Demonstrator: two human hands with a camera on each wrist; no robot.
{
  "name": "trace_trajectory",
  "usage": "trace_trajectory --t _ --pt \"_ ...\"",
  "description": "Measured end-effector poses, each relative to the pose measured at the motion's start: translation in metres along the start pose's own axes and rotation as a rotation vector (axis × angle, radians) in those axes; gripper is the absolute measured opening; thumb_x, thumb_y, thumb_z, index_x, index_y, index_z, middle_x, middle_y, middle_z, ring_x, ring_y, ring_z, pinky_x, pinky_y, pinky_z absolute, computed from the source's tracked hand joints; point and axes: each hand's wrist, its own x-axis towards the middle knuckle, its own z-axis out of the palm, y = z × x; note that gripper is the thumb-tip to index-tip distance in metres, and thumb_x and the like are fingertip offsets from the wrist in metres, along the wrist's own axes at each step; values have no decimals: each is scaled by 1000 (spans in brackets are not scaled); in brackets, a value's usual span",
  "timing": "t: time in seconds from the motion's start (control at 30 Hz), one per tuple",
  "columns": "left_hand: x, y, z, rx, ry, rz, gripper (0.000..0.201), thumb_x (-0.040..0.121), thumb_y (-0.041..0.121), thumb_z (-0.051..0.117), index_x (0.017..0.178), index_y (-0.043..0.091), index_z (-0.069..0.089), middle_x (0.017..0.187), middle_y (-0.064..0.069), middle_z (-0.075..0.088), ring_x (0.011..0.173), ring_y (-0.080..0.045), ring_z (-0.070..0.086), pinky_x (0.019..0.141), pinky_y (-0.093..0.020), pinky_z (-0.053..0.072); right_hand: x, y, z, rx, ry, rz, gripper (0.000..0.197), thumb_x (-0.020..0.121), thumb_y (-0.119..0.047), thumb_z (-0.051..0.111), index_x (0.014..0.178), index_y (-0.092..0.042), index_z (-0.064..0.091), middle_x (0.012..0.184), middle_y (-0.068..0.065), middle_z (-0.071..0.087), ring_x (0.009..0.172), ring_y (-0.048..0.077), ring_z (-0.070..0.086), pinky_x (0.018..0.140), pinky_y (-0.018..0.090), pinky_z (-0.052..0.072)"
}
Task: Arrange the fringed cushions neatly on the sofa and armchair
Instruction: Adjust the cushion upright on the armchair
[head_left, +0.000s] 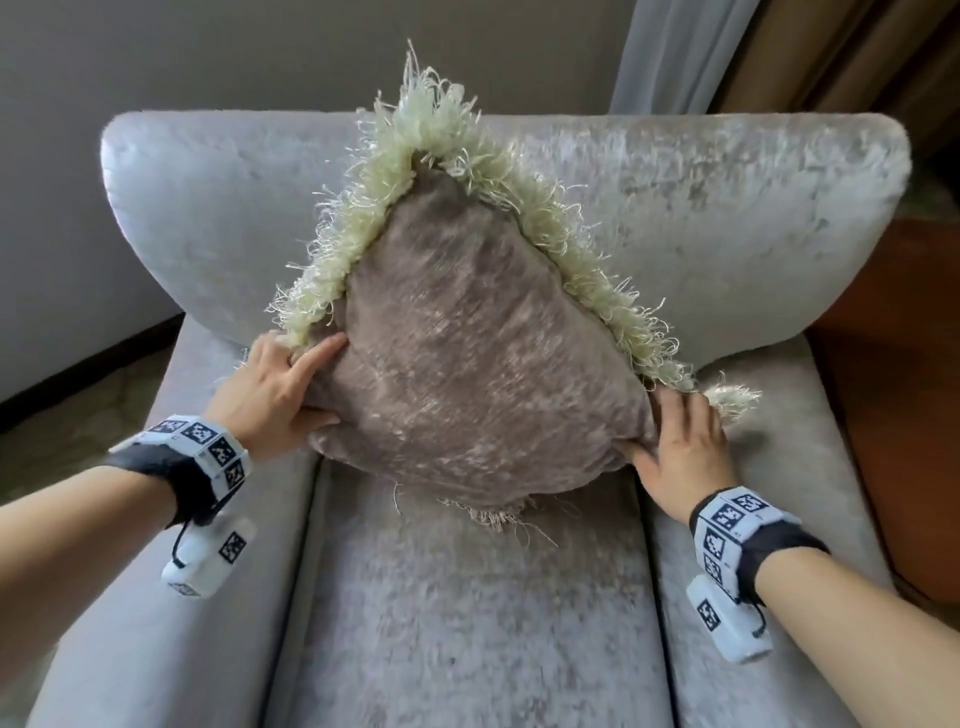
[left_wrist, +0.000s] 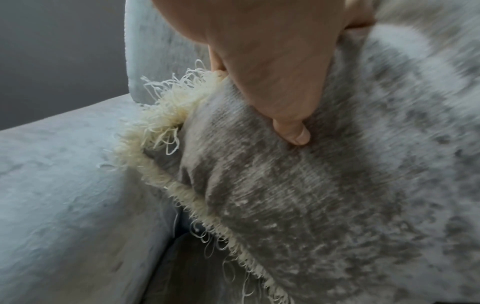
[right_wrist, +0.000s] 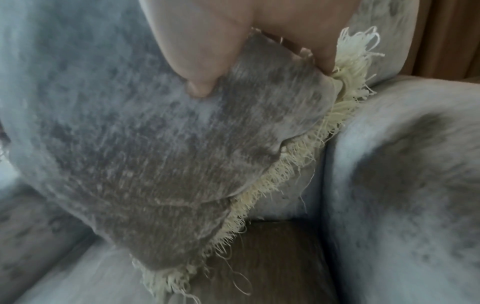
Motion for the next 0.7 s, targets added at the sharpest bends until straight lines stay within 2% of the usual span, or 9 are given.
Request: trace_trajectory --t 0.07,0.13,0.27,0.33,0.4,0.47,0.53,0.63,0.7 --pt "-10 -8 10 -8 15 -28 108 56 37 92 143 13 32 103 -32 48 94 -49 47 69 -62 49 -6 5 2 -77 -9 -13 74 72 -55 69 125 -17 34 109 21 44 100 42 46 85 56 44" --pt "-21 -14 13 -5 30 -74 99 64 56 76 144 14 35 114 -33 46 102 -47 43 81 -65 46 -10 7 -3 -146 27 3 79 68 -68 58 126 -19 36 118 17 39 109 38 39 92 58 38" --pt "-25 -12 5 2 -2 -242 105 53 75 55 142 23 41 132 -24 36 122 -43 31 99 -65 31 -8 -3 -18 -158 171 -42 95 56 -71 69 130 -19 39 136 17 31 126 39 31 105 58 26" --pt "-21 -9 7 -63 2 -245 117 45 80 62 143 22 36 135 -25 33 127 -46 28 103 -65 26 1 -14 -22 -162 123 -92 105 54 -77 66 137 -22 33 145 21 26 136 41 25 113 57 18" --pt "-12 -7 13 -199 -43 -247 137 34 72 84 146 16 27 138 -28 34 129 -46 31 105 -65 30 14 -26 -23 -136 -60 -61 116 54 -83 65 143 -26 17 155 18 15 143 37 14 116 58 14" --pt "-1 -4 19 -318 -109 -301 147 31 61 91 150 17 17 140 -25 40 128 -40 39 106 -59 36 24 -34 -17 -107 -232 22 121 54 -84 64 143 -34 -1 159 15 6 146 32 5 118 55 11" --pt "5 -2 24 -359 -123 -332 147 33 57 93 151 21 13 136 -22 45 123 -38 45 104 -55 41 30 -37 -9 -62 -229 50 119 54 -83 63 141 -38 -5 158 19 10 146 34 7 118 55 11" --pt "5 -2 30 -370 -80 -300 137 39 50 94 149 20 19 129 -24 50 116 -41 51 98 -56 44 28 -35 4 -44 -129 33 114 54 -89 53 141 -32 6 148 26 30 138 42 26 113 59 24" --pt "-2 -2 33 -351 -55 -276 128 44 45 95 148 16 27 131 -24 51 115 -42 52 97 -53 45 23 -33 11 -24 -83 14 106 59 -86 49 140 -27 15 140 26 41 131 43 37 108 59 32"
